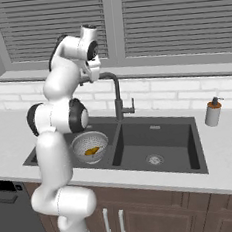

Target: Put the colander in the sink, put the pear in the colander, and turn on the sink faucet and pour water over the colander.

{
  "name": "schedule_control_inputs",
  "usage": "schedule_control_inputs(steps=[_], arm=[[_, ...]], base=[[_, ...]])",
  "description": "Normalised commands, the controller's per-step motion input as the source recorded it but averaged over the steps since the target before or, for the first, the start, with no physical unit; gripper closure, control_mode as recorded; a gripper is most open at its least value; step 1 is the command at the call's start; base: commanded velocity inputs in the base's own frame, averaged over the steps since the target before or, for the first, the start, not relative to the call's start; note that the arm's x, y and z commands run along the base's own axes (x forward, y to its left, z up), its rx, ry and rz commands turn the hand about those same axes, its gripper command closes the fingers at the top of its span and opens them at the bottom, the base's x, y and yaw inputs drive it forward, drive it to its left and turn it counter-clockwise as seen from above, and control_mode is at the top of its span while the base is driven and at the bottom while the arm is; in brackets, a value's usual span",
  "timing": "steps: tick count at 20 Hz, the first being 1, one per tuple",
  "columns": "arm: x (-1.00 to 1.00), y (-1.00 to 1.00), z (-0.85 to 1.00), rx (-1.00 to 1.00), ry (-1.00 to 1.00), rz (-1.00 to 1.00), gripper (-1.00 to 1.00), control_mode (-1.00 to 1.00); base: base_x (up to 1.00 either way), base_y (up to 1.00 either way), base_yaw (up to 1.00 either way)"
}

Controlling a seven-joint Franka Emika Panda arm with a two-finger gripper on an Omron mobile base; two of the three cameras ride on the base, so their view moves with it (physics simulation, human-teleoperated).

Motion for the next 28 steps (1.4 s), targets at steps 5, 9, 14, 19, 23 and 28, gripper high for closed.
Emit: schedule_control_inputs(steps=[5, 9, 14, 19, 23, 28], arm=[[-0.49, 0.00, 0.35, 0.07, -0.18, 0.00, -1.00, -1.00], [-0.93, -0.11, 0.14, 0.00, -0.24, 0.01, -1.00, -1.00], [-1.00, -0.30, -0.01, -0.02, -0.39, 0.13, -1.00, -1.00], [-0.93, -0.50, -0.02, -0.07, -0.28, 0.28, -1.00, -1.00], [-0.41, -0.65, 0.00, -0.03, 0.02, 0.45, -1.00, -1.00], [-0.34, -0.66, -0.04, -0.08, 0.00, 0.63, -1.00, -1.00]], base=[[0.00, 0.00, 0.00], [0.00, 0.00, 0.00], [0.00, 0.00, 0.00], [0.00, 0.00, 0.00], [0.00, 0.00, 0.00], [0.00, 0.00, 0.00]])
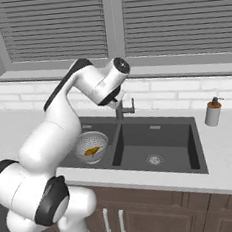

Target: Put the colander in the sink, put the pear in the colander, and turn on the sink faucet and pour water over the colander.

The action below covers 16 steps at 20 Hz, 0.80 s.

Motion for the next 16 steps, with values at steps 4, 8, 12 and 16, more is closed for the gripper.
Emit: schedule_control_inputs(steps=[4, 8, 12, 16], arm=[[-0.25, -0.52, -0.18, -0.03, -0.01, 0.84, -1.00, -1.00], [0.01, -0.43, -0.25, 0.00, -0.19, 0.88, -1.00, -1.00], [0.09, -0.29, -0.49, -0.07, -0.59, 0.77, -1.00, -1.00], [0.03, -0.28, -0.44, -0.07, -0.71, 0.52, -1.00, -1.00]], base=[[0.00, 0.00, 0.00], [0.00, 0.00, 0.00], [0.00, 0.00, 0.00], [0.00, 0.00, 0.00]])
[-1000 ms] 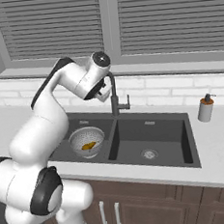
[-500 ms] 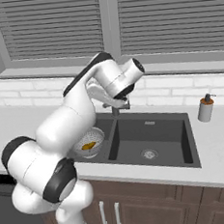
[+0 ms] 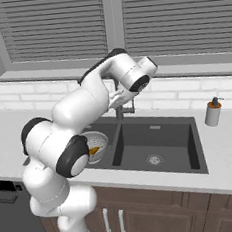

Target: Put the colander in the sink, put the pear in the colander, and turn on the sink faucet and pour water over the colander.

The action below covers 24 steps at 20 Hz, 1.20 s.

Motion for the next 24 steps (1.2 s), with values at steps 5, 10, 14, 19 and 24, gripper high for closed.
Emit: schedule_control_inputs(steps=[5, 10, 14, 19, 24], arm=[[0.03, -0.30, -0.25, -0.02, -0.43, 0.14, -1.00, -1.00], [0.03, -0.11, -0.28, 0.00, -0.37, -0.01, -1.00, -1.00], [0.01, -0.21, -0.29, 0.00, -0.41, 0.00, -1.00, -1.00], [0.12, -0.14, -0.18, 0.00, -0.47, 0.00, -1.00, -1.00], [0.48, -0.21, -0.01, 0.06, 0.02, -0.07, -1.00, -1.00]], base=[[0.00, 0.00, 0.00], [0.00, 0.00, 0.00], [0.00, 0.00, 0.00], [0.00, 0.00, 0.00], [0.00, 0.00, 0.00]])
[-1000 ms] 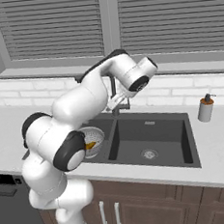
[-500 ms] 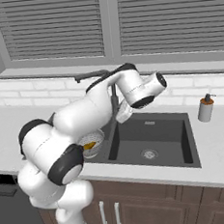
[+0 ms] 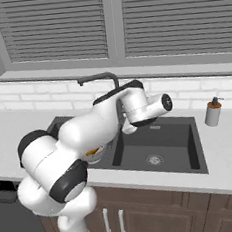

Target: Put the colander in the sink, put the pear in the colander, and turn on the sink faucet and pour water over the colander.

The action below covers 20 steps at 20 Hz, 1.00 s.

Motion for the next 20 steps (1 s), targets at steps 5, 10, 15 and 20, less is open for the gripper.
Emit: schedule_control_inputs(steps=[5, 10, 15, 20], arm=[[0.73, -0.18, -0.05, 0.23, 0.01, 0.02, -1.00, -1.00], [0.40, -0.06, -0.24, 0.25, -0.08, 0.03, -1.00, -1.00], [0.40, -0.07, -0.25, 0.21, -0.19, 0.00, -1.00, -1.00], [0.44, -0.02, 0.00, 0.04, -0.04, -0.07, -1.00, -1.00]], base=[[0.00, 0.00, 0.00], [0.00, 0.00, 0.00], [0.00, 0.00, 0.00], [0.00, 0.00, 0.00]])
